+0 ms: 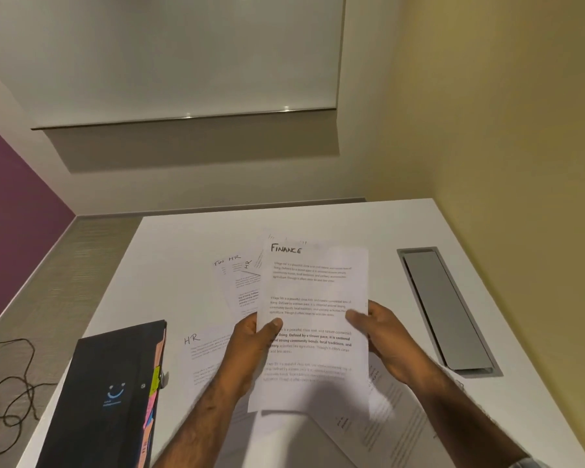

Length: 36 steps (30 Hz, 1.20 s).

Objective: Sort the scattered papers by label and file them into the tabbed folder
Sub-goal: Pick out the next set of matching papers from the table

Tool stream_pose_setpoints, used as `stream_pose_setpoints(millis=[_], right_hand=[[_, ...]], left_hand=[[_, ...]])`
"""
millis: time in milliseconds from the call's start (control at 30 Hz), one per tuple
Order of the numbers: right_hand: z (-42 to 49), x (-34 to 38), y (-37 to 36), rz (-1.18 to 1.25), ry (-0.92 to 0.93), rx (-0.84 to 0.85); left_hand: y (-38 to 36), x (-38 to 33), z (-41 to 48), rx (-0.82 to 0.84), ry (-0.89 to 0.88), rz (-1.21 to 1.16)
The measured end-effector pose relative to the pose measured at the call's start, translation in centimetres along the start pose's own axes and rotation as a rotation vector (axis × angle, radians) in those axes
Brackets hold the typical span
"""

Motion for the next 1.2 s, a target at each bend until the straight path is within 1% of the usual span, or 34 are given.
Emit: stream_pose_setpoints(millis=[133, 300, 367, 467, 567, 667, 800, 1033, 1100, 1200], right_hand=[[0.1, -1.1, -0.5, -0.199, 0.055, -0.016], [0.4, -3.2, -1.0, -0.233, 0.093, -0.167], [0.6, -4.4, -0.7, -0.278, 0.079, -0.208], [0.7, -5.7, -0.5, -0.39, 0.045, -0.153], [0.7, -6.5, -0.6, -0.469, -0.036, -0.164], [1.0, -7.1, -0.6, -0.46, -0.021, -0.225], [1.7, -7.1, -0.6, -0.431, -0.008, -0.282], [2.7, -6.1, -2.4, -0.41, 0.036, -0.253], [2.9, -5.8, -2.9, -0.402, 0.035, -0.264], [3.3, -5.8, -2.6, -0.405, 0.01, -0.305]], left_hand=[[-0.6, 1.0, -0.2, -0.053, -0.053, 0.064], [-0.3, 3.6, -0.3, -0.186, -0.087, 0.208], [0.0, 4.7, -0.3, -0.174, -0.095, 0.203], [0.7, 6.6, -0.1, -0.171, -0.077, 0.225], [1.0, 8.3, 0.2, -0.143, -0.026, 0.27], [0.8, 8.6, 0.5, -0.143, -0.036, 0.335], [0.4, 7.8, 1.5, -0.16, -0.007, 0.298], [1.9, 7.0, 3.3, -0.178, -0.001, 0.254], [3.2, 7.6, 3.8, -0.192, 0.024, 0.244], [5.9, 10.0, 5.2, -0.278, 0.153, 0.228]])
Point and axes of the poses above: each hand's wrist, its own z-axis towards the middle knuckle, its own y-axis out of the back of the hand, x = y × z, the point moved 2 cm from there along z, towards the middle knuckle, and after that the axes turned 10 degrees about z, right-handed, at the moved point
